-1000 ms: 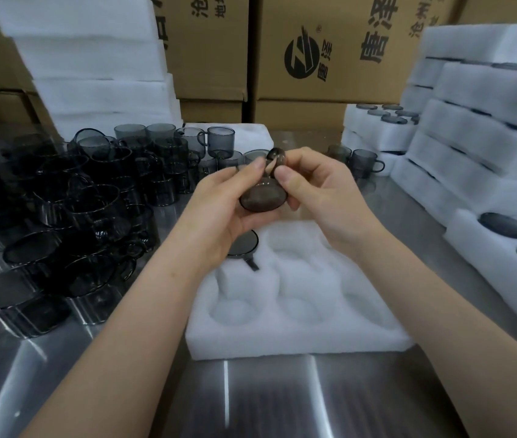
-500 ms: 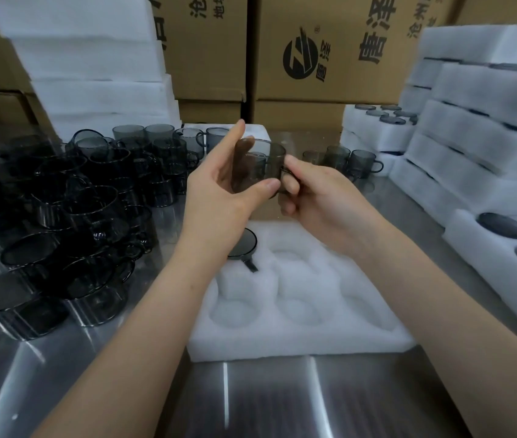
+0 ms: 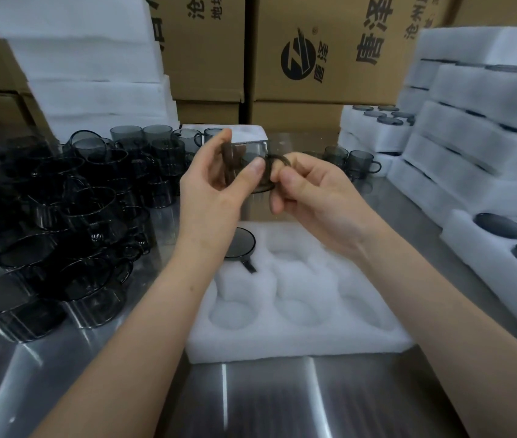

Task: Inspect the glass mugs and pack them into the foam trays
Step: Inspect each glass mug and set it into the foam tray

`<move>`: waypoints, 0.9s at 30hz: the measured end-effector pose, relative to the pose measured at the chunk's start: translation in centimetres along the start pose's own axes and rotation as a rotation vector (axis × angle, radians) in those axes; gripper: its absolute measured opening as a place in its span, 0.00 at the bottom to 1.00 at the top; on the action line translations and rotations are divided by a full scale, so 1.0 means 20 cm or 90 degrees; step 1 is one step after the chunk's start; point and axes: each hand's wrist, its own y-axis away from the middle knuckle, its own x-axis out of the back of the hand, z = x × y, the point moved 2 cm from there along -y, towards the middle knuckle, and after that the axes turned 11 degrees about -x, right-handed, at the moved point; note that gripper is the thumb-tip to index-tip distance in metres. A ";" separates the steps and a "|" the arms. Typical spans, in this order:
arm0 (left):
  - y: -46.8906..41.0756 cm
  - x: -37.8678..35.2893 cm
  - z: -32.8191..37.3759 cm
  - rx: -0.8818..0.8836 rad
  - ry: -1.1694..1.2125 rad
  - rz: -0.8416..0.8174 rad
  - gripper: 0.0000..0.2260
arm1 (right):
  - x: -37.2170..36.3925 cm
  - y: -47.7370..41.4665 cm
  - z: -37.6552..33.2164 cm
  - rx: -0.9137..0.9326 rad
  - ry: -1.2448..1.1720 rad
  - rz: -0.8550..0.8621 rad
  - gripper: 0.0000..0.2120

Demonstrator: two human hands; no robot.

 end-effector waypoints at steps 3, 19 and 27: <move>0.00 -0.01 0.00 0.028 0.024 0.019 0.20 | 0.00 0.00 -0.01 0.049 0.052 0.003 0.06; 0.03 -0.06 0.00 -0.023 -0.020 -0.164 0.17 | -0.03 -0.01 0.01 -0.062 0.023 0.098 0.22; 0.07 -0.09 0.03 -0.145 -0.285 -0.206 0.30 | 0.00 -0.01 0.00 0.083 0.195 0.253 0.13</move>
